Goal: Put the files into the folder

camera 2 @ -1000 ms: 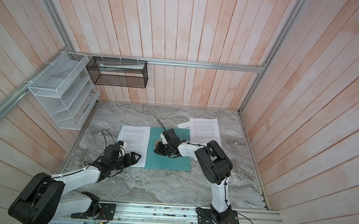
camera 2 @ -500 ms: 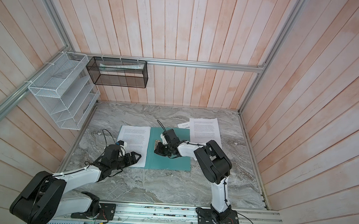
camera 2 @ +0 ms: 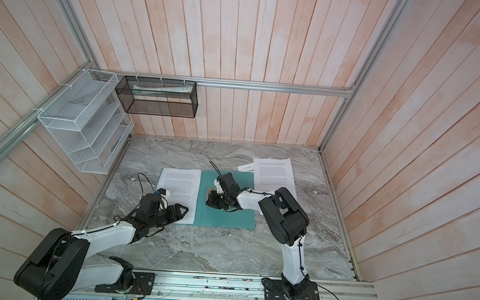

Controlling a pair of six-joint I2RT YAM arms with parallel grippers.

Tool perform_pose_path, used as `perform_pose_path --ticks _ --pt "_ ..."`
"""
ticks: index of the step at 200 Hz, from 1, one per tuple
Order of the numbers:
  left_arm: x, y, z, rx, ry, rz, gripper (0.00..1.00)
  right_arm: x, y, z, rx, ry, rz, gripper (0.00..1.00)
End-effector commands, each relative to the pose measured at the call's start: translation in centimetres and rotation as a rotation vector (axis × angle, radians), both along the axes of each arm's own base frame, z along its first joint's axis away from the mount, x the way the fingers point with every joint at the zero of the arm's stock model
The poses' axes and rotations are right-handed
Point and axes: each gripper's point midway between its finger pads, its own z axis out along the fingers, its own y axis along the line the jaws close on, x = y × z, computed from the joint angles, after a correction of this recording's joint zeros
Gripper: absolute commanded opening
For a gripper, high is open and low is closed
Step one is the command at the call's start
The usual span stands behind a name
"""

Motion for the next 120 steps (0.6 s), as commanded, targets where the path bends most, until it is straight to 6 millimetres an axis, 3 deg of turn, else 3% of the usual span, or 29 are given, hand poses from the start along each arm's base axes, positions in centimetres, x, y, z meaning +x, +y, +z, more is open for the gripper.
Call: perform_pose_path --ticks 1,120 --pt "-0.5 0.0 -0.9 0.020 0.032 -0.012 0.71 -0.6 -0.8 -2.2 -0.063 0.042 0.004 0.07" --pt "-1.5 0.7 -1.8 0.023 0.050 0.016 0.58 -1.4 -1.5 -3.7 -0.120 0.083 0.019 0.04"
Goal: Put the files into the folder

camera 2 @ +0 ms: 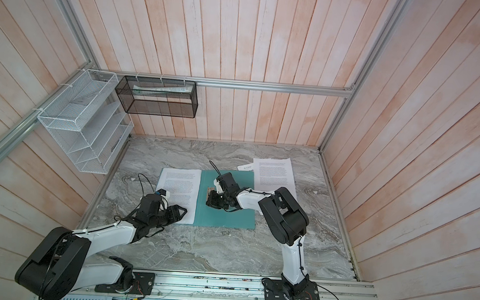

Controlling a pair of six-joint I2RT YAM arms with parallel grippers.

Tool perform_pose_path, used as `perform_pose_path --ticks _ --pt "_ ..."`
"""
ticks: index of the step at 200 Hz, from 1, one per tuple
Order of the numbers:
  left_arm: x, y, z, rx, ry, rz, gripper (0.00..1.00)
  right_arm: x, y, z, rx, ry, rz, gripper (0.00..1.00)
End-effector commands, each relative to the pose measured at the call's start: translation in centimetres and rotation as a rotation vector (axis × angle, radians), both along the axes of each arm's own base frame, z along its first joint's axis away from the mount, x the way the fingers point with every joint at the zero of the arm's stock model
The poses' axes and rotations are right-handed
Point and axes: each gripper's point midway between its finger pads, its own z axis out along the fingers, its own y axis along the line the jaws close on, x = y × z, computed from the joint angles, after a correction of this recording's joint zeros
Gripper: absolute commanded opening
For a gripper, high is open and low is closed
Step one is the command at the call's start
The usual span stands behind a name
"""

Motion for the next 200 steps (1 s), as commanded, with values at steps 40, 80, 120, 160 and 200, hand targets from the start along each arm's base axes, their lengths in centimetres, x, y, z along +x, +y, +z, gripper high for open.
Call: perform_pose_path --ticks 40,80,120,160,200 --pt "-1.5 0.8 -1.7 0.019 0.040 0.021 0.54 -1.5 -1.7 -3.7 -0.131 0.088 0.015 0.04" --pt "-1.8 0.8 -1.9 0.014 0.042 0.017 0.51 -1.8 -1.8 -3.9 -0.134 0.102 0.016 0.01" --pt "-1.8 0.9 -2.1 0.020 0.047 0.020 0.50 -1.9 -1.9 -4.0 -0.143 0.108 0.017 0.01" --pt "-1.9 0.9 -2.1 0.018 0.047 0.027 0.45 -1.9 -2.2 -4.4 -0.167 0.110 0.012 0.00" --pt "-2.0 1.0 -2.2 0.018 0.052 0.033 0.43 -2.1 -3.2 -5.2 -0.224 0.121 -0.002 0.00"
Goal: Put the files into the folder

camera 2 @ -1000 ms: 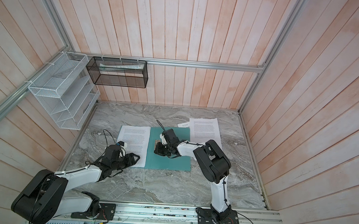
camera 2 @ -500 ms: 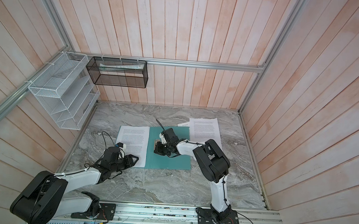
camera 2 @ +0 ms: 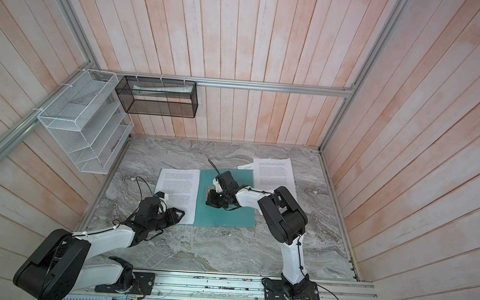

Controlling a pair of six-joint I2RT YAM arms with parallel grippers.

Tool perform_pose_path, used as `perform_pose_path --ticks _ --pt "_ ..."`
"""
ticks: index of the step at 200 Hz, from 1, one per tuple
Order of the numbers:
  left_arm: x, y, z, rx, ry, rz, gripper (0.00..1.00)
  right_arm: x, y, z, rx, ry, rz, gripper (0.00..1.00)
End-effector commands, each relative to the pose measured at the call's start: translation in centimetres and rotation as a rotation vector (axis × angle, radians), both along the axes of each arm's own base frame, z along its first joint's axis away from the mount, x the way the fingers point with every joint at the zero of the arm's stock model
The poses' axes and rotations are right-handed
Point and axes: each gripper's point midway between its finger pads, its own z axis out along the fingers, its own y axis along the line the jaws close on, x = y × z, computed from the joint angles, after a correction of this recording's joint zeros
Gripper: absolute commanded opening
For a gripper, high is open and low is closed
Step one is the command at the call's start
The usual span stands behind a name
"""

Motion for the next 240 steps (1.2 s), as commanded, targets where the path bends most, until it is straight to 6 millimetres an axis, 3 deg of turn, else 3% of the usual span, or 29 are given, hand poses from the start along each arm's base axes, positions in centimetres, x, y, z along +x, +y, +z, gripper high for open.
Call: perform_pose_path --ticks 1,30,76,112,161,208,240 --pt "-1.4 0.7 -1.7 0.029 0.063 0.016 0.43 -2.1 -3.3 -5.1 -0.198 0.102 -0.015 0.00" --pt "-1.4 0.8 -1.9 0.035 0.071 0.022 0.41 -2.5 -4.4 -6.1 -0.255 0.112 -0.031 0.00" --pt "-1.4 1.0 -2.2 0.044 0.087 0.036 0.41 -3.0 -7.8 -8.7 -0.437 0.126 -0.061 0.00" --pt "-1.4 1.1 -2.4 0.050 0.097 0.040 0.41 -2.8 -9.2 -8.7 -0.500 0.093 -0.077 0.00" --pt "-1.5 1.3 -2.6 0.054 0.110 0.051 0.41 -2.0 -9.5 -8.5 -0.547 0.059 -0.058 0.00" --pt "-1.4 1.5 -3.5 0.080 0.155 0.062 0.41 -2.5 -6.3 -7.1 -0.362 0.110 -0.015 0.00" --pt "-1.3 1.9 -3.8 0.095 0.171 0.086 0.41 -2.7 -7.5 -8.6 -0.444 0.125 -0.025 0.00"
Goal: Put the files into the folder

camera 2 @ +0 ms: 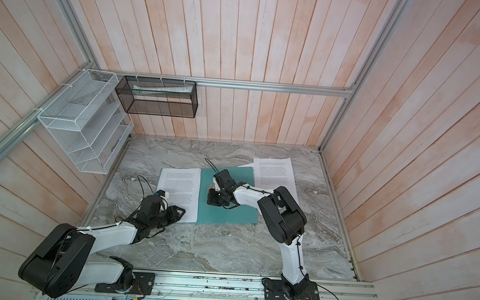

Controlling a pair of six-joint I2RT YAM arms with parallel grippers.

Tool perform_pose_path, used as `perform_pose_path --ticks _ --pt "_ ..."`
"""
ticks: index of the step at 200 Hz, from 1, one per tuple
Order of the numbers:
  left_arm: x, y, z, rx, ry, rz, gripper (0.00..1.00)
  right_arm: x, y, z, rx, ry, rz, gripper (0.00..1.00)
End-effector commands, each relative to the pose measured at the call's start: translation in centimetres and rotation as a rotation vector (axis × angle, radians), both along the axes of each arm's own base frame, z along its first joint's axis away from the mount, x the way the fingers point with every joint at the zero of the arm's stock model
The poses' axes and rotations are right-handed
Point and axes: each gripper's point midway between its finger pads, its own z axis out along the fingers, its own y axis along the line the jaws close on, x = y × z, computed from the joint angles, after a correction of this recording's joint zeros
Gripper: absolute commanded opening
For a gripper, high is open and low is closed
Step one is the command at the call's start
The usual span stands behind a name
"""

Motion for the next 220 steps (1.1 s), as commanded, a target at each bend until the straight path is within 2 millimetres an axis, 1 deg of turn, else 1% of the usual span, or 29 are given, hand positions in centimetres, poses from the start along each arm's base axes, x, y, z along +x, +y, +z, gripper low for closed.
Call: perform_pose_path --ticks 1,19,30,43,55,67,75,76,79,83,85,88,91,100,108,110,120,127,138,151,199,220 --pt "-2.5 1.8 -3.6 0.093 0.157 0.045 0.41 -3.7 -6.4 -8.2 -0.310 0.190 -0.039 0.00" --pt "-2.5 1.7 -3.9 0.097 0.170 0.040 0.41 -4.4 -7.9 -9.9 -0.408 0.201 -0.035 0.00" --pt "-2.5 1.7 -4.0 0.099 0.176 0.039 0.41 -4.8 -8.6 -10.5 -0.437 0.215 -0.035 0.00" --pt "-2.4 1.8 -4.0 0.101 0.180 0.043 0.41 -5.0 -8.9 -10.4 -0.439 0.211 -0.034 0.00" --pt "-2.4 1.9 -4.0 0.104 0.180 0.046 0.42 -4.7 -8.6 -9.7 -0.405 0.207 -0.033 0.00" --pt "-2.5 2.0 -3.9 0.108 0.181 0.053 0.42 -4.3 -6.9 -8.1 -0.272 0.213 -0.019 0.00" --pt "-2.6 2.2 -3.9 0.111 0.182 0.062 0.42 -3.8 -4.6 -6.0 -0.115 0.204 0.008 0.00" --pt "-2.6 2.2 -3.9 0.112 0.182 0.064 0.42 -3.8 -4.6 -6.0 -0.115 0.204 0.008 0.00" --pt "-2.6 2.3 -3.9 0.112 0.181 0.067 0.42 -3.6 -3.6 -4.9 -0.048 0.197 0.025 0.00" --pt "-2.6 2.3 -3.9 0.111 0.180 0.068 0.42 -3.4 -2.9 -4.1 -0.007 0.189 0.036 0.00" --pt "-2.6 2.3 -3.9 0.112 0.182 0.070 0.42 -3.2 -2.3 -3.3 0.026 0.181 0.044 0.00" --pt "-2.7 2.4 -4.0 0.114 0.187 0.072 0.42 -3.1 -1.9 -2.9 0.043 0.179 0.049 0.00" --pt "-2.7 2.4 -4.0 0.117 0.190 0.073 0.42 -2.8 -1.2 -2.0 0.072 0.173 0.058 0.00" --pt "-2.7 2.5 -4.0 0.118 0.194 0.076 0.42 -2.2 -0.1 -0.3 0.117 0.171 0.081 0.00" --pt "-2.7 2.4 -4.0 0.115 0.193 0.075 0.42 -1.7 0.7 1.1 0.150 0.160 0.093 0.05" --pt "-2.7 2.4 -4.1 0.116 0.193 0.075 0.42 -1.8 0.7 1.1 0.149 0.164 0.093 0.06" --pt "-2.6 2.5 -4.0 0.117 0.191 0.077 0.42 -1.0 1.3 2.5 0.171 0.140 0.092 0.09" --pt "-2.6 2.4 -4.0 0.116 0.191 0.076 0.42 -0.8 1.4 3.0 0.174 0.130 0.090 0.09" --pt "-2.6 2.4 -4.1 0.115 0.193 0.076 0.42 -0.4 1.4 3.2 0.161 0.123 0.085 0.10" --pt "-2.7 2.4 -4.1 0.114 0.194 0.073 0.42 -0.4 1.3 2.9 0.144 0.133 0.091 0.10" --pt "-2.6 2.2 -4.2 0.114 0.199 0.062 0.42 -1.1 0.1 0.3 0.076 0.177 0.062 0.06" --pt "-2.6 2.2 -4.3 0.116 0.201 0.062 0.42 -1.5 -0.4 -0.1 0.064 0.180 0.054 0.08"
